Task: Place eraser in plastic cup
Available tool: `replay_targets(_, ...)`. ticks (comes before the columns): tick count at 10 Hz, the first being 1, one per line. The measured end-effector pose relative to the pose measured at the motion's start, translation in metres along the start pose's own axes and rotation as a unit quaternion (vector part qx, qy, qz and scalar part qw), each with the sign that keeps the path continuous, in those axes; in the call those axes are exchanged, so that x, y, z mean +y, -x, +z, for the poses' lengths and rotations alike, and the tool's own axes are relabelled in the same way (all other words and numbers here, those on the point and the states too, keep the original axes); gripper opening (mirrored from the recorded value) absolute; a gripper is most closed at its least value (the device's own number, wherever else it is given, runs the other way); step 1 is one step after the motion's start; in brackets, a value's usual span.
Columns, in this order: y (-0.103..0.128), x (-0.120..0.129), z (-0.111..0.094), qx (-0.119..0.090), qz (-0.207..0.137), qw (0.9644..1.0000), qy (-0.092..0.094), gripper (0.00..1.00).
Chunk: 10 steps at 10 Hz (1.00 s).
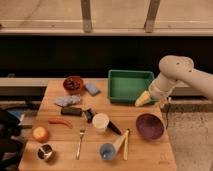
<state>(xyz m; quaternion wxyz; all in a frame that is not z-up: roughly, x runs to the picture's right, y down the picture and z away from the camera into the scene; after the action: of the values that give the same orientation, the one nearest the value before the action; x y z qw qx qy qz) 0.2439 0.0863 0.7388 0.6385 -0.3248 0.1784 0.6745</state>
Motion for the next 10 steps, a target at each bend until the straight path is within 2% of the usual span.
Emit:
replay_targets(5,0.0,0.0,0.0,0.0,0.0,1.0,0.0,0.8)
replay_targets(7,0.0,0.002,-0.002,-0.006,-0.011,0.9999,-0.01,0.8)
replay_targets(9,0.01,0.024,-0.004,-0.02,-0.051,0.9982,-0.025,0.8)
replay_targets(10,0.018,0.041,-0.005,-0.025,-0.08,0.9959,-0.034,0.8)
